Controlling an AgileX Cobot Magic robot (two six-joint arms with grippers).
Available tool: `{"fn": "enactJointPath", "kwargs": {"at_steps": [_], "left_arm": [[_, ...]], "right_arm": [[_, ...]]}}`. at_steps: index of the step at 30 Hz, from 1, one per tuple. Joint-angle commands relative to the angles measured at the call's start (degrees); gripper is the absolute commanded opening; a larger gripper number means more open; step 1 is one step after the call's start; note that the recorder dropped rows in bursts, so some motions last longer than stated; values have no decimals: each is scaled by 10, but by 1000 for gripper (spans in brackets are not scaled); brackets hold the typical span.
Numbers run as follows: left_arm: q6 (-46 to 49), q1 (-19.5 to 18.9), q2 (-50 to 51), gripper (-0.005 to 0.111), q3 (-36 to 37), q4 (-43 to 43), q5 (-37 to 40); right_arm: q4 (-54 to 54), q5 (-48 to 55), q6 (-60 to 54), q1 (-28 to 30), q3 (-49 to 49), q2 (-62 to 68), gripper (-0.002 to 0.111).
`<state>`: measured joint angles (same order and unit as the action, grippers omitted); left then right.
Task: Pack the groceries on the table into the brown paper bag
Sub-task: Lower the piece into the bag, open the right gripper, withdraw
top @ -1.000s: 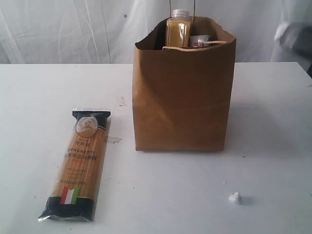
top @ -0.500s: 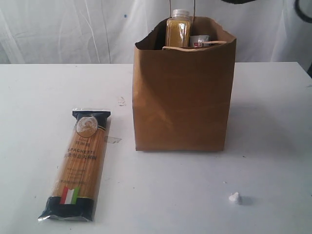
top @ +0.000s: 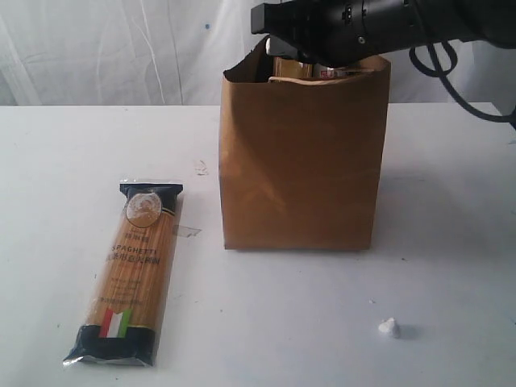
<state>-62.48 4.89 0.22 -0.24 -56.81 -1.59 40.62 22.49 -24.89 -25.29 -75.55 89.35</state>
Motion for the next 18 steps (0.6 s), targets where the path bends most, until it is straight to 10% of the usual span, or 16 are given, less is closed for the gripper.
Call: {"fn": "enactJointPath", "kwargs": {"at_steps": [1,18], "left_arm": [[0,4,-2,0,2,-6,-2],[0,4,-2,0,2,-6,-2]], "right_arm": [[-22,-16,-7,2,-5,-2,0],[-199,52,-7,2,-5,-72,26]]}}
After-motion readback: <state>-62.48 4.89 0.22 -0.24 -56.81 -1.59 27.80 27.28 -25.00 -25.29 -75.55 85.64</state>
